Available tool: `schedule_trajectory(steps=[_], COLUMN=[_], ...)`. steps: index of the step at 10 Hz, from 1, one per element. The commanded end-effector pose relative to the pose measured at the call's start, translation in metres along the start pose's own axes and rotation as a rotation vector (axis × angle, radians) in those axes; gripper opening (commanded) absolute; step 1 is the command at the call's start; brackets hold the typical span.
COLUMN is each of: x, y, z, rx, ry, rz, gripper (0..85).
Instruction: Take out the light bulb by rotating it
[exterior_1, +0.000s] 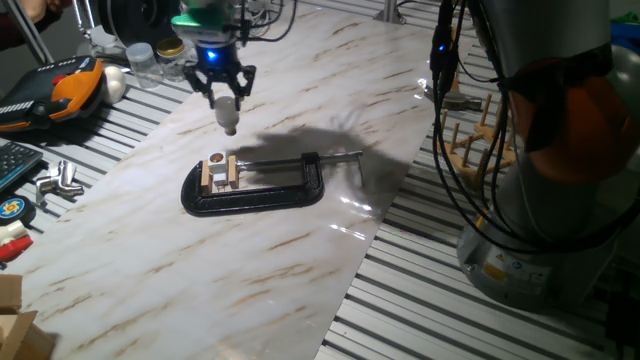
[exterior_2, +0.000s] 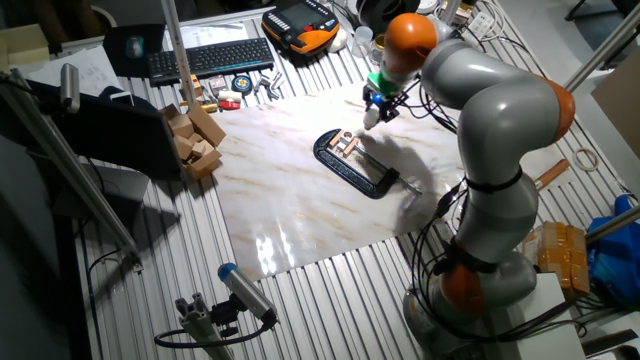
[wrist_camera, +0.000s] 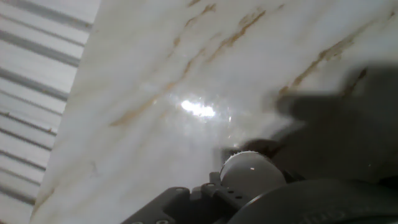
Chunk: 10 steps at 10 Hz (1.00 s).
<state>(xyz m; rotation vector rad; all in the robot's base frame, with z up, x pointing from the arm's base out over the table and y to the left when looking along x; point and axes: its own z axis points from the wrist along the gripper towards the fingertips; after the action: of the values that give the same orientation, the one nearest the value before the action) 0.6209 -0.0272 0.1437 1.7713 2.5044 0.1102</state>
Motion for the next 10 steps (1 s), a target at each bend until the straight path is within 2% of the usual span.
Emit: schedule_trajectory(steps=[1,4,5,10], x=[-0.005,-0.017,-0.022,-0.030], y=[-0.002,-0.009,-0.010,-0.013], z=[0.001,0.012,0.017,0.027], rx=[0.005,0.001,-0.001,-0.014], ry=[0.011,0.017,0.040,0.065], rz=[0.022,0.050,0.070,0.110], gripper=[0.0,0.0,0.0,0.0])
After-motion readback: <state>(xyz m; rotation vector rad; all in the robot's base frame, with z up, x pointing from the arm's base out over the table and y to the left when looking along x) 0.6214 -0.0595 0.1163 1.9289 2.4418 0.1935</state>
